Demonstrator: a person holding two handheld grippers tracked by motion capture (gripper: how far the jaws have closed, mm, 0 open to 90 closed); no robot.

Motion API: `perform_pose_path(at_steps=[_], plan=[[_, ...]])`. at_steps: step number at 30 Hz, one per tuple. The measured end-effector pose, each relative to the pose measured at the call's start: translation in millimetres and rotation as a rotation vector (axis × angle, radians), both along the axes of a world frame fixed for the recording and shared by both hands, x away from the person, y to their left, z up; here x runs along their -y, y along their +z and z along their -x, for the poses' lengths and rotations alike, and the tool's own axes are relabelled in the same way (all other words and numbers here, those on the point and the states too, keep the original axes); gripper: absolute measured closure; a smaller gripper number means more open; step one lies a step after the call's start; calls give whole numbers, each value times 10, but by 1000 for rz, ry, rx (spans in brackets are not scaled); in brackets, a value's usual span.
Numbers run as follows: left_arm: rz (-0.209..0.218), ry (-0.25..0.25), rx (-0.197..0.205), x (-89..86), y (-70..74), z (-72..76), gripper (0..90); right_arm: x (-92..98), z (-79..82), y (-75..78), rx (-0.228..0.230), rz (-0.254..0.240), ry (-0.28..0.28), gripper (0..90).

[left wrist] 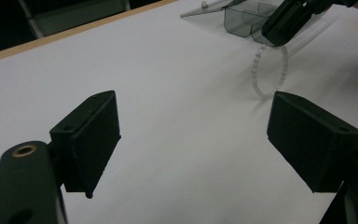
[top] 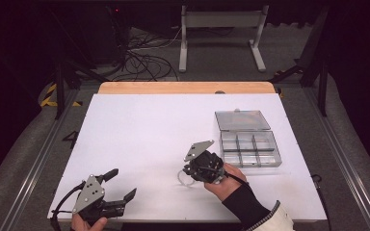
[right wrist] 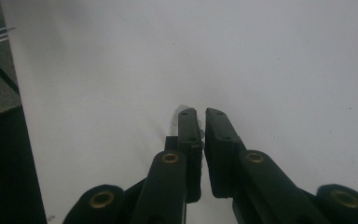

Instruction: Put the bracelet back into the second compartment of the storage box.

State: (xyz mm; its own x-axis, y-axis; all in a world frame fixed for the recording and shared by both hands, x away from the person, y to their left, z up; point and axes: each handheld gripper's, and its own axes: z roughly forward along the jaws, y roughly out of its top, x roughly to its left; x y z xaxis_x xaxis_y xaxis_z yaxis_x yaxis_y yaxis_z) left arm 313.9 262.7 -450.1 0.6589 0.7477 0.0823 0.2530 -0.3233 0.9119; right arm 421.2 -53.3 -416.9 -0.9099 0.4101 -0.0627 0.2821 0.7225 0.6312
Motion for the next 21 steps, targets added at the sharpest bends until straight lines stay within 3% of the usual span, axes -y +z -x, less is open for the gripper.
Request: perform_pose_path(at_steps=[12,21], plan=[[3,1,-4,0,-1,1,176,41,65,118,23,-59,10,857],[4,3,-2,2,0,4,175,44,88,138,42,-68,19,857]])
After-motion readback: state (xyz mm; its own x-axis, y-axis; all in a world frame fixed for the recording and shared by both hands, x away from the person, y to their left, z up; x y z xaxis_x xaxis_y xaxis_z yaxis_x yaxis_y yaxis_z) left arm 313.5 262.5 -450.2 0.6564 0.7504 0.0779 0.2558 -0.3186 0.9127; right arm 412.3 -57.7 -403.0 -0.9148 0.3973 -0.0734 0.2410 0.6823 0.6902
